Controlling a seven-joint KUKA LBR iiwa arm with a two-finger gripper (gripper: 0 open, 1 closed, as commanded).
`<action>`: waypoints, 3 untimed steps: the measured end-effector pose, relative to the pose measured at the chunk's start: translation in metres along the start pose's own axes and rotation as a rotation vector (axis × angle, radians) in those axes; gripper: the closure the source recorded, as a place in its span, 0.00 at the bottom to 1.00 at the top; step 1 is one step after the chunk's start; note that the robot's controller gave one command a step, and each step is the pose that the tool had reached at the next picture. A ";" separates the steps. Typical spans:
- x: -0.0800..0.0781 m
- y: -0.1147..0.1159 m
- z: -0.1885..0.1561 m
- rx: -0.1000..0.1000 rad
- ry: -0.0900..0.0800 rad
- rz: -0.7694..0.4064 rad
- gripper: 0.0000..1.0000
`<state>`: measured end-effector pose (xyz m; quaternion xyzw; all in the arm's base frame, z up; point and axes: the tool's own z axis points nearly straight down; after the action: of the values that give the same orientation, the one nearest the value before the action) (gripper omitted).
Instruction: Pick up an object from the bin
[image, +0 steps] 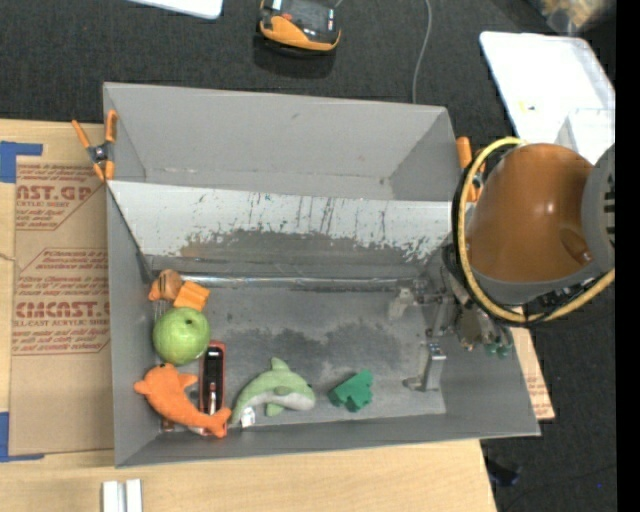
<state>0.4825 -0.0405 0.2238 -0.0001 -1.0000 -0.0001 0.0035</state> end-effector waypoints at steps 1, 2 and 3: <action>-0.002 0.000 -0.004 0.001 -0.008 -0.002 0.00; -0.002 0.015 0.052 0.001 -0.010 -0.199 0.00; -0.004 0.040 0.068 0.004 -0.015 -0.477 0.00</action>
Offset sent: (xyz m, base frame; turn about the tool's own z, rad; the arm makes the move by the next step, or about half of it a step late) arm 0.0003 0.0400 -0.1538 -0.5483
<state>0.4862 -0.0004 0.1557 0.2360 -0.9717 0.0012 -0.0041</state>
